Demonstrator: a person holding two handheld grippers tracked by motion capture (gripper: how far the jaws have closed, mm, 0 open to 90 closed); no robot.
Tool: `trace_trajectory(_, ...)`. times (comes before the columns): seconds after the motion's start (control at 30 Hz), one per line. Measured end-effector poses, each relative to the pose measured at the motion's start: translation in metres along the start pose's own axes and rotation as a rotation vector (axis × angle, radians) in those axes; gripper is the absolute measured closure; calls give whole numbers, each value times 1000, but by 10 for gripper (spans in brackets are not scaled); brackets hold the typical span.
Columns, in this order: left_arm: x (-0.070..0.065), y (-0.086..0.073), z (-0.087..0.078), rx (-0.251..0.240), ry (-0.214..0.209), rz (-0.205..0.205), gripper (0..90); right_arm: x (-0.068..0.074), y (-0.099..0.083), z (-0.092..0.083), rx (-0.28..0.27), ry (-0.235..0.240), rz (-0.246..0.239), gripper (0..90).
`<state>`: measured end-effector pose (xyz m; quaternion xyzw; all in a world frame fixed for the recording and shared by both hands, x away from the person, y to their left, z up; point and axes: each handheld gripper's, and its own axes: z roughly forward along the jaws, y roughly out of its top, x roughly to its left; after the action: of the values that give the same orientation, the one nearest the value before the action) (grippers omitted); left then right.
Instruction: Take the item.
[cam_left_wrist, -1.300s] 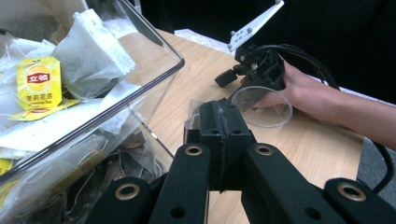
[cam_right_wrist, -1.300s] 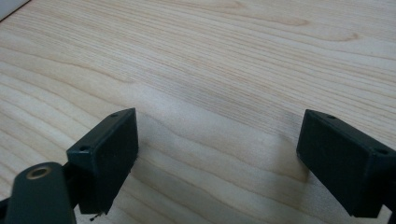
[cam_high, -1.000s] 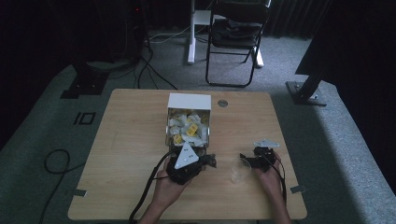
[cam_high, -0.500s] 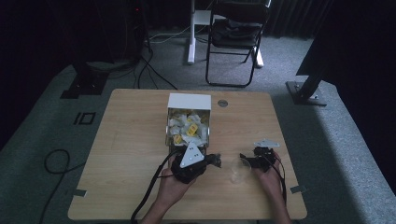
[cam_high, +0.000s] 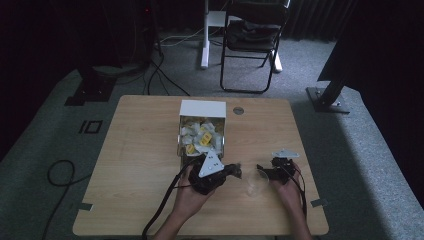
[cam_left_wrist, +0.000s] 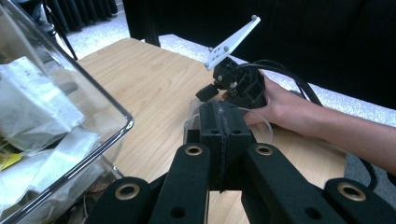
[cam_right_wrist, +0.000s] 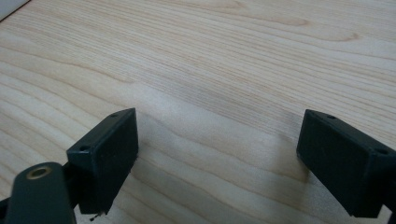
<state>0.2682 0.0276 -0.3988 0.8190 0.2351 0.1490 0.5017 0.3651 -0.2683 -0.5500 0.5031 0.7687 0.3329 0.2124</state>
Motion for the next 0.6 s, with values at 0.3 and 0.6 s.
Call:
trace_trajectory(0.3, -2, 3, 9, 2, -14, 0, 900, 0, 0, 0, 0, 0, 0, 123)
trace_trajectory(0.6, -6, 7, 16, 1, -23, 5, 900, 0, 0, 0, 0, 0, 0, 123)
